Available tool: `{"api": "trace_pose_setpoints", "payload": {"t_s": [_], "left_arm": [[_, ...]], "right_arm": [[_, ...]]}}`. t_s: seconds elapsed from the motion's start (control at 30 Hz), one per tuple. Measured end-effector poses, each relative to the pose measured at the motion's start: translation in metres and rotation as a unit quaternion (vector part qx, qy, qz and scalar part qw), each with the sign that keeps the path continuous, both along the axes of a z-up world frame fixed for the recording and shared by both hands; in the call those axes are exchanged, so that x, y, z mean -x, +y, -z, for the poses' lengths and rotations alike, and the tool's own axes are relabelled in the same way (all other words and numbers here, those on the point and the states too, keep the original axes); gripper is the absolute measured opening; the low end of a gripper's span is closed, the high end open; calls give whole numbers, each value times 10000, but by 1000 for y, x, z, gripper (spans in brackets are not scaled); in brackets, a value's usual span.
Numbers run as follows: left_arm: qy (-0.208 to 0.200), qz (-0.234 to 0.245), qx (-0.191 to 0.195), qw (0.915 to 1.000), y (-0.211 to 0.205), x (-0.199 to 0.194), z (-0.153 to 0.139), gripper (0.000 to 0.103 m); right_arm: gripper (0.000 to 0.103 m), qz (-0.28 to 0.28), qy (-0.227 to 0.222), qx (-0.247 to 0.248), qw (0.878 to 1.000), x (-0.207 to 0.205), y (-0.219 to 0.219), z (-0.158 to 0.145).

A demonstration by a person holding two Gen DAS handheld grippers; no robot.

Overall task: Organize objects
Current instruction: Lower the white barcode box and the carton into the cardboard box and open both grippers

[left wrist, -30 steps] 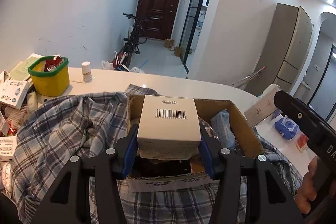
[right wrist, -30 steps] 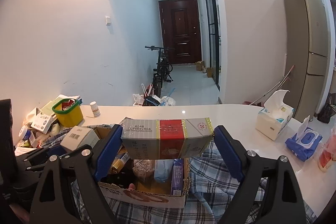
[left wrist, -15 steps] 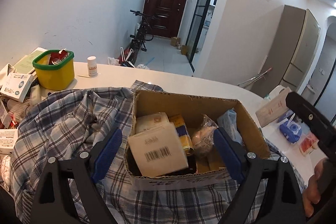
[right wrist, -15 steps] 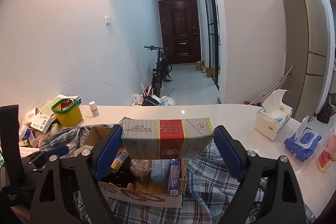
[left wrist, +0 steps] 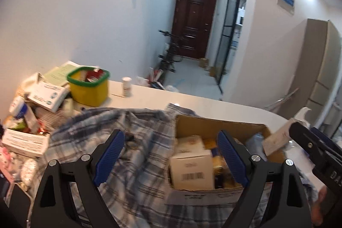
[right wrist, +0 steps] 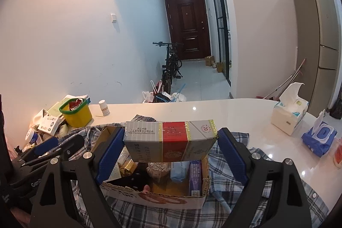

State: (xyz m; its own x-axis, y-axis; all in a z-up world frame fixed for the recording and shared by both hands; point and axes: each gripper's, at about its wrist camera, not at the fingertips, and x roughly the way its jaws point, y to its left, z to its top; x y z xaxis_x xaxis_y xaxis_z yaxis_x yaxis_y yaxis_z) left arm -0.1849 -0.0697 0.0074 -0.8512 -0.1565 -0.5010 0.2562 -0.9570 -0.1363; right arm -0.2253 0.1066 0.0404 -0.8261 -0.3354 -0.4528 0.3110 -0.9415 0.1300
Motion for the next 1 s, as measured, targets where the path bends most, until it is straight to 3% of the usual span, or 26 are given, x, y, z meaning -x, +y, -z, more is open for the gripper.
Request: {"api": "trace_pose_setpoints", "payload": {"t_s": [0.27,0.4,0.57,0.77,0.83,0.9,1.0], "left_arm": [[155,43,-74,9998,-5,-6,-5,90],[141,211,-374,9990,-7,-6,-4,90],[338,24,113,9994,5,-12,-10,90],[481,93,3,9988,2,-17,-13,90],[584,117,-32,9982,2,-20,-16,90],[670,100,-4,9977,2,-22,-18,90],[708,95,22,9974,2,-24,-19,90]], "right_arm": [[87,27,-55,-148,9999,-2,-13,11],[87,42,-125,-207,9997,3,-16,17],[87,81,-220,-157,9996,9,-17,25],[87,-149,-478,-30,9987,16,-18,34],[91,-156,-447,-53,9989,16,-17,33],[102,-68,-346,-66,9994,16,-14,31],[102,65,-79,4,9999,11,-9,25]]}}
